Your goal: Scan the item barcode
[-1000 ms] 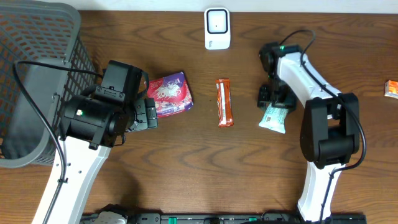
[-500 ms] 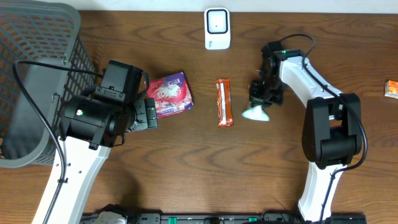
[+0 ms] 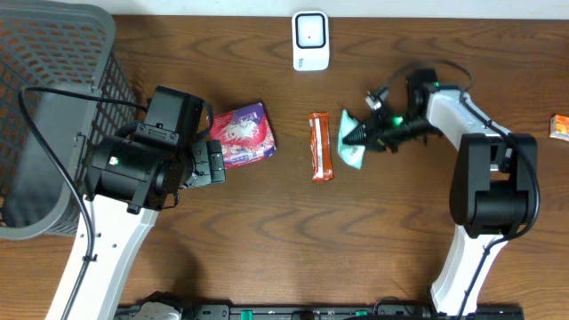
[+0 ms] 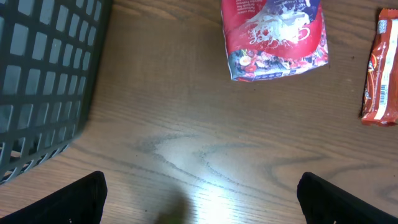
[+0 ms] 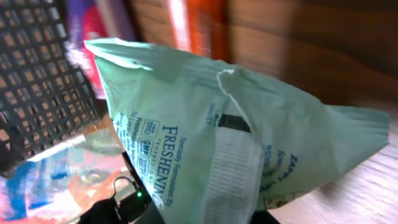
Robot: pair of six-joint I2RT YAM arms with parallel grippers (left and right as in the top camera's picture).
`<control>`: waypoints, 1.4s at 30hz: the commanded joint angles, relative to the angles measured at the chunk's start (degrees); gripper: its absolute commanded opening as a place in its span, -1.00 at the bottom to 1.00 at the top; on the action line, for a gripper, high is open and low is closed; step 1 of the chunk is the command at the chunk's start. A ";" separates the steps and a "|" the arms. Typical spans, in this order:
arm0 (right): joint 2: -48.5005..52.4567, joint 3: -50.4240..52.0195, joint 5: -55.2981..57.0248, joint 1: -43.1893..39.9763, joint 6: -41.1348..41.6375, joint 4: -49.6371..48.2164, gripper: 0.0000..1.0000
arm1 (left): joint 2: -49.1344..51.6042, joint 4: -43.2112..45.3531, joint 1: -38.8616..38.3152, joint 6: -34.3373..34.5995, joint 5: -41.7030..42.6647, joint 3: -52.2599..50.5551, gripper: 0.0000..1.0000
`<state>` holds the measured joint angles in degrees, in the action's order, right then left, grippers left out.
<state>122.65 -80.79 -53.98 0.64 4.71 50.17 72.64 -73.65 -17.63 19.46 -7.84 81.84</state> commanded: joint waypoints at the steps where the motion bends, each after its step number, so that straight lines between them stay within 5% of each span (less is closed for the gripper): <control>1: 0.70 2.60 0.85 -3.23 1.73 -0.39 -0.48 | 0.02 -0.26 0.31 -0.11 -0.17 -0.24 0.96; 3: 0.66 2.14 6.80 -5.25 2.84 1.81 0.07 | 0.02 -0.26 0.31 -0.13 -0.17 -0.24 0.96; 7: 0.31 -3.10 14.88 -7.98 2.86 10.86 0.25 | 0.02 -0.26 0.31 -0.13 -0.17 -0.24 0.96; 17: -5.03 -23.65 38.73 2.16 5.84 27.74 0.26 | 0.02 -0.26 0.31 -0.11 -0.17 -0.24 0.96; 30: -1.18 -24.28 77.64 28.35 24.30 27.41 0.18 | 0.02 -0.26 0.31 -0.11 -0.17 -0.24 0.96; 38: -0.70 -24.30 68.98 25.92 26.23 26.95 0.26 | 0.02 -0.26 0.31 -0.11 -0.17 -0.24 0.96; 42: -0.70 -24.30 53.64 18.97 17.46 26.29 0.28 | 0.02 -0.26 0.31 -0.13 -0.17 -0.24 0.96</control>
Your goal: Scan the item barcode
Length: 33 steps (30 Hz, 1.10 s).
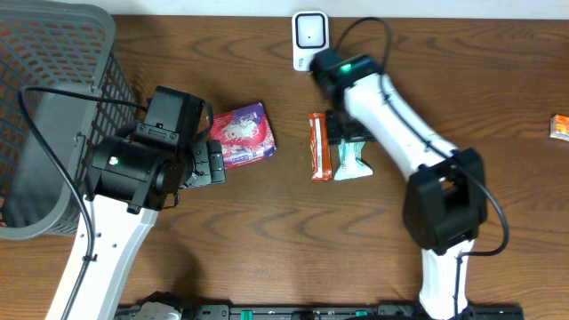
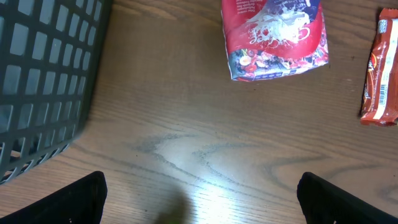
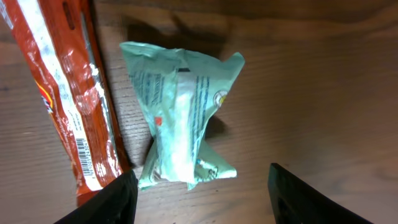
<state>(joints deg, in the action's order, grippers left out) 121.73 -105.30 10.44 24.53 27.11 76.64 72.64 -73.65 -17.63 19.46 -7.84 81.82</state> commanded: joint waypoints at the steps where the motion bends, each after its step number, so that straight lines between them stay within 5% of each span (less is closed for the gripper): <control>1: 0.24 0.24 -16.13 -7.30 -8.07 -0.28 0.28 | 0.02 -0.28 0.31 -0.11 -0.17 -0.22 0.96; 7: 0.28 6.36 -43.60 -16.68 -22.99 -4.37 0.31 | 0.02 -0.26 0.31 -0.11 -0.17 -0.22 0.95; 17: 0.28 27.47 -59.80 -21.27 -22.10 -25.86 0.32 | 0.02 -0.26 0.31 -0.11 -0.17 -0.22 0.96; 20: 0.28 32.20 -60.35 -21.62 -18.47 -32.65 -0.09 | 0.02 -0.26 0.31 -0.11 -0.17 -0.22 0.96; 23: 0.28 33.44 -59.67 -22.03 -17.73 -35.71 -0.98 | 0.02 -0.26 0.31 -0.11 -0.17 -0.22 0.96; 29: -1.22 27.28 -58.99 -22.58 -16.24 -32.15 -0.98 | 0.02 -0.26 0.31 -0.13 -0.17 -0.22 0.96; 33: -3.98 17.27 -44.35 -21.31 -15.34 -21.92 -0.98 | 0.02 -0.28 0.31 -0.11 -0.17 -0.22 0.96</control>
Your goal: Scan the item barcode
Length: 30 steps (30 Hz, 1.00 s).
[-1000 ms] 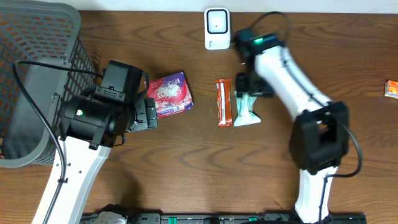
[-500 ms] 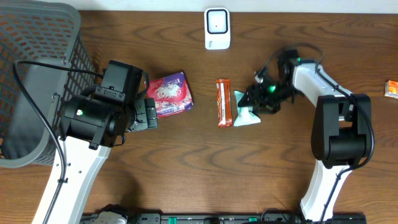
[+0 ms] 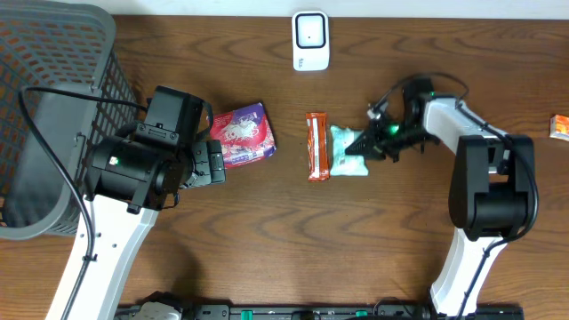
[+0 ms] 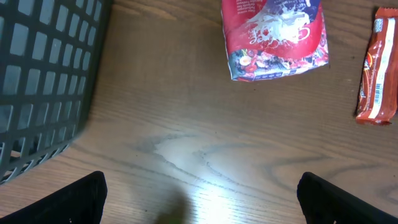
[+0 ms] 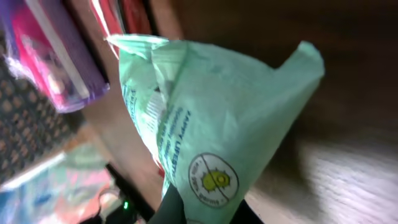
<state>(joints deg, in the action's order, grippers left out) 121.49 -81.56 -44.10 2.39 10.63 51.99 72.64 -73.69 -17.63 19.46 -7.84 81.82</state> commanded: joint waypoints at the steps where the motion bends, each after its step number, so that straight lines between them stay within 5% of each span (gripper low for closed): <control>1: -4.37 -9.27 17.68 1.64 2.49 5.73 -0.98 | 0.02 -0.22 0.31 -0.11 -0.17 -0.22 0.96; 7: -5.79 -19.91 64.67 11.56 17.62 19.98 -0.98 | 0.02 -0.22 0.31 -0.11 -0.17 -0.24 0.96; 12: -3.85 -15.69 90.40 20.13 29.46 21.59 -0.98 | 0.02 -0.22 0.31 -0.13 -0.17 -0.22 0.95; 19: 4.81 -11.23 89.24 26.12 30.47 17.31 -0.87 | 0.02 -0.22 0.31 -0.11 -0.17 -0.22 0.95; 21: 6.29 -11.23 86.42 27.43 30.47 16.61 -0.59 | 0.02 -0.22 0.31 -0.13 -0.17 -0.22 0.96; 24: 6.67 -11.50 81.29 29.00 30.45 14.78 0.82 | 0.02 -0.22 0.31 -0.13 -0.17 -0.22 0.96; 30: 6.64 -22.95 68.17 28.50 27.52 18.36 0.95 | 0.02 -0.22 0.31 -0.11 -0.17 -0.22 0.96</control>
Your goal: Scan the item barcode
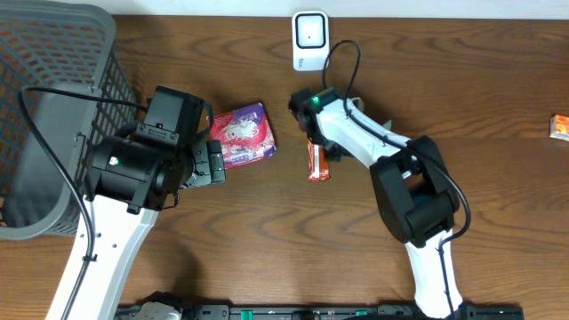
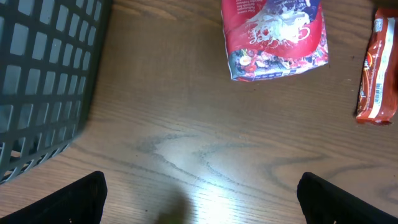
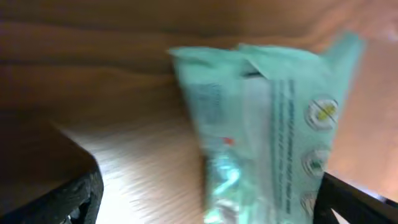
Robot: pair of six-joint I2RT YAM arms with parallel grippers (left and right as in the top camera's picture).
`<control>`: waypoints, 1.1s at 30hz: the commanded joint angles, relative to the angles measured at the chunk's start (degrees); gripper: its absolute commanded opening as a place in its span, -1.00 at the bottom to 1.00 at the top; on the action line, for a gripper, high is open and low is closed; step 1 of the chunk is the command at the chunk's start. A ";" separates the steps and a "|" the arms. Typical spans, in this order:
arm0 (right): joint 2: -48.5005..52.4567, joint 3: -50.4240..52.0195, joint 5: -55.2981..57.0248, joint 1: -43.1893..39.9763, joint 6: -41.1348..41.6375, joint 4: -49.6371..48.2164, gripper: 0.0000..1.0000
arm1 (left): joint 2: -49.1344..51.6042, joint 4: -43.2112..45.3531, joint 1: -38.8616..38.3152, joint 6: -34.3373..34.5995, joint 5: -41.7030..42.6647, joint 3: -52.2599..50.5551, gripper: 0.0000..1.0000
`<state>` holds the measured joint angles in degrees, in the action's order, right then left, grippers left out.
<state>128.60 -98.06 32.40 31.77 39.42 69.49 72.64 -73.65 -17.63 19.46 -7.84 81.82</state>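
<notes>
In the right wrist view a pale green packet (image 3: 273,124) lies blurred on the wood, printed side up. It sits just ahead of my right gripper (image 3: 208,205), whose dark fingers (image 3: 62,193) stand wide apart, open and holding nothing. In the overhead view the right gripper (image 1: 323,142) reaches down beside the orange bar (image 1: 317,164), and the arm hides the packet. The white scanner (image 1: 310,40) stands at the table's far edge. My left gripper (image 2: 208,202) hangs open over bare wood, also seen overhead (image 1: 213,164).
A red and purple pouch (image 1: 242,133) lies left of the orange bar (image 2: 376,68). A dark mesh basket (image 1: 53,107) fills the left side. A small orange box (image 1: 559,126) sits at the far right edge.
My right arm was reaching in from the right with the green packet close against its camera. Now it reaches from the scanner side, open, with the packet lying on the table ahead of the fingers.
At first my right gripper held the green packet from the right, beside the orange bar. Then it stood open above the packet lying on the wood. Then it was at the packet from the right again, and now it is open over it. The left arm stayed still.
</notes>
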 commanded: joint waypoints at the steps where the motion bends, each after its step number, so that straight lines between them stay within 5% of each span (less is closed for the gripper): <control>1: -0.46 -9.70 -11.45 -1.79 -3.50 1.81 0.94 | 0.02 -0.26 0.31 -0.11 -0.17 -0.22 0.95; 9: -0.46 -32.15 -29.92 -11.78 -20.06 14.99 0.71 | 0.02 -0.26 0.31 -0.11 -0.17 -0.22 0.96; 17: -0.22 -29.73 -33.14 -15.74 -32.02 25.46 0.64 | 0.02 -0.28 0.31 -0.11 -0.17 -0.22 0.95; 20: -0.22 -25.92 -32.48 -14.99 -32.20 24.30 0.54 | 0.02 -0.28 0.31 -0.13 -0.17 -0.22 0.96; 28: -0.22 -11.47 -12.26 -11.23 -16.04 15.15 0.82 | 0.02 -0.26 0.31 -0.11 -0.17 -0.22 0.96; 33: -0.22 -1.64 -11.32 -10.45 -16.04 3.89 0.69 | 0.02 -0.26 0.31 -0.11 -0.17 -0.22 0.96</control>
<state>128.53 -103.50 16.60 21.04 20.34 75.79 72.64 -73.63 -17.63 19.46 -7.84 81.82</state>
